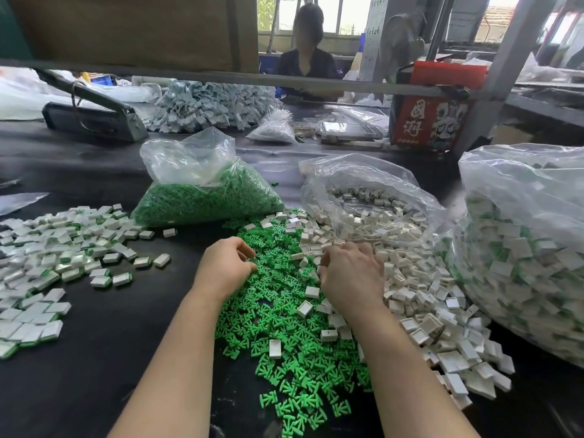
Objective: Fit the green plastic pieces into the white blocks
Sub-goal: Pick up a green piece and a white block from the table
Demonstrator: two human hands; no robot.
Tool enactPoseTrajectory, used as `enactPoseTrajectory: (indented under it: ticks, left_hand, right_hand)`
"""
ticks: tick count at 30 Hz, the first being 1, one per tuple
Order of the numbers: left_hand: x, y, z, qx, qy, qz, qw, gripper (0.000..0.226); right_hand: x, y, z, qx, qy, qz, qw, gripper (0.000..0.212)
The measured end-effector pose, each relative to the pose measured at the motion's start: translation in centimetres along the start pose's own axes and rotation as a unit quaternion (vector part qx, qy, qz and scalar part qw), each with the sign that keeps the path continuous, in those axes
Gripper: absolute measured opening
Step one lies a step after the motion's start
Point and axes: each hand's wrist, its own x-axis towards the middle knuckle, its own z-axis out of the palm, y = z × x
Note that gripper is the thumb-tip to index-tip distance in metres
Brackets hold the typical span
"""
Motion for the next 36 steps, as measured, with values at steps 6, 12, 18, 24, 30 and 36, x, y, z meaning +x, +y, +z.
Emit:
enactPoseTrajectory:
  ticks: [6, 12, 18, 24, 30, 36]
  left_hand:
    - [-0.2, 0.2, -0.2, -0.069, -0.011, 0.022, 0.997, 0.015]
    - [-0.7, 1.4, 0.1, -0.112, -0.08, 0.065, 0.988, 0.012]
    - [-1.2, 3.2, 0.9, -0.201, -0.14, 0.069, 0.967, 0.009]
    - [-1.7, 3.9, 1.4, -0.294, -0.209, 0.053, 0.931, 0.031]
    - [-1.4, 3.8, 1.5, -0.427, -0.168, -0.009, 0.889, 0.027]
    - [-0.8, 3.0, 0.9, -0.473, -0.078, -0.077, 0.874, 0.041]
  right_hand:
    - [0.0, -0.1, 0.2, 0.025, 0.004, -0.02, 0.999, 0.015]
    - [-0.1, 0.0, 0.4, 0.068, 0.027, -0.04, 0.997, 0.011]
    - [0.1, -0.7, -0.7, 0.307, 0.074, -0.054, 0.947, 0.012]
    - [-0.2, -0.8, -1.0, 0.337, 0.097, -0.085, 0.933, 0.011]
    - [-0.2, -1.3, -0.9, 0.369, 0.079, -0.117, 0.919, 0.013]
    - [-0.2, -1.0, -0.7, 0.196, -0.024, -0.165, 0.966, 0.015]
